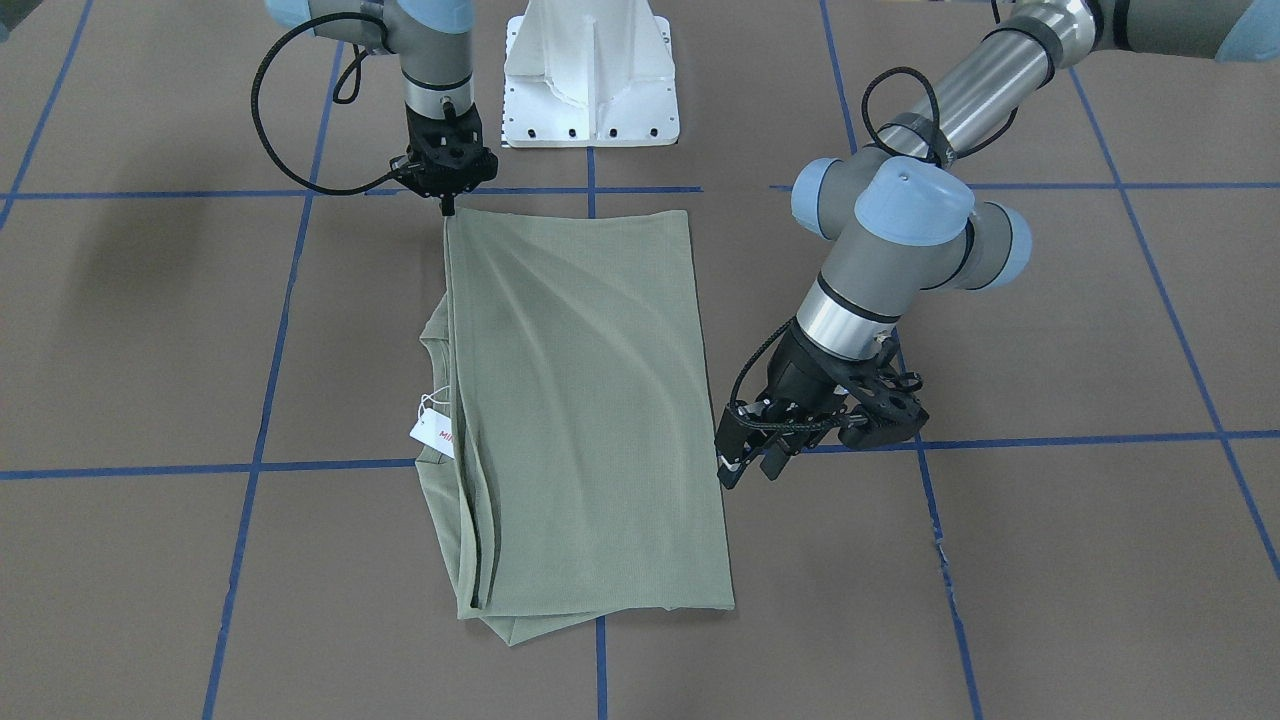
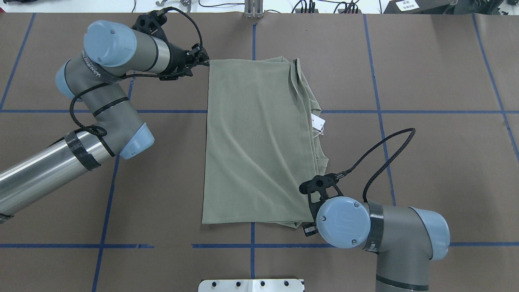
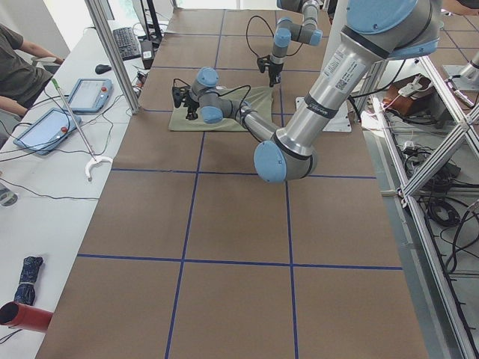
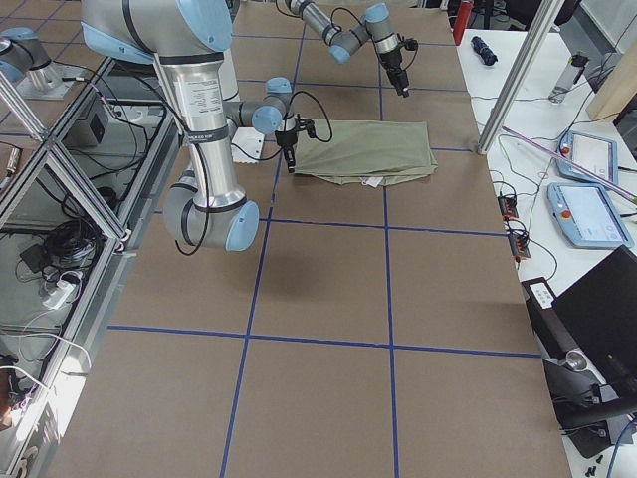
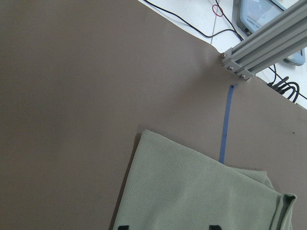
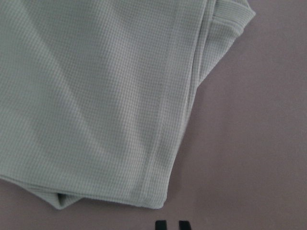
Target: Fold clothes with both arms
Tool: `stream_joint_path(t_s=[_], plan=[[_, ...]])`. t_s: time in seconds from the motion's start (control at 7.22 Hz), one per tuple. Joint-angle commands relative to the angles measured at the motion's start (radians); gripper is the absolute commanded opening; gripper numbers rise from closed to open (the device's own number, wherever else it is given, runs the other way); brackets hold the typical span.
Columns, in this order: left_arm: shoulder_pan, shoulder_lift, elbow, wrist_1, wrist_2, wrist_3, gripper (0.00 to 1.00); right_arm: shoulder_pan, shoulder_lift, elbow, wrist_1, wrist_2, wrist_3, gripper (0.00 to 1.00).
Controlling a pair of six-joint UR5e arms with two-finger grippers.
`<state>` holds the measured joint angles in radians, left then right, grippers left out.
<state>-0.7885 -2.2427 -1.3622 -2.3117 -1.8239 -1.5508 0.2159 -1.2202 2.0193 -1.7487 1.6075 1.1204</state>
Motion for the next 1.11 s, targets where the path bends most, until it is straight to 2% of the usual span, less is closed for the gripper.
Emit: stream_joint_path(t_s=[0.0,0.14,0.28,0.55,0.83,0.97], plan=[[0.0,0.0,0.0,0.0,0.0,0.0,0.64,-0.01,0.004,0.001,0.0,-0.006,0.021,1.0],[0.0,0.002,0.0,0.0,0.0,0.0,0.64,-0.009,0.013,0.004,0.0,-0.006,0.025,1.0],[0.0,0.002,0.0,0.0,0.0,0.0,0.64,0.0,0.031,0.007,0.006,-0.008,0.129,1.0],[0.0,0.002,0.0,0.0,0.0,0.0,0.64,0.013,0.041,0.006,0.056,-0.02,0.496,1.0],[0.0,0.006,0.0,0.0,0.0,0.0,0.64,0.014,0.034,-0.014,0.094,-0.031,0.786,0.99],[0.0,0.008,0.002,0.0,0.0,0.001,0.64,0.008,0.039,-0.043,0.103,-0.04,0.905,0.94]])
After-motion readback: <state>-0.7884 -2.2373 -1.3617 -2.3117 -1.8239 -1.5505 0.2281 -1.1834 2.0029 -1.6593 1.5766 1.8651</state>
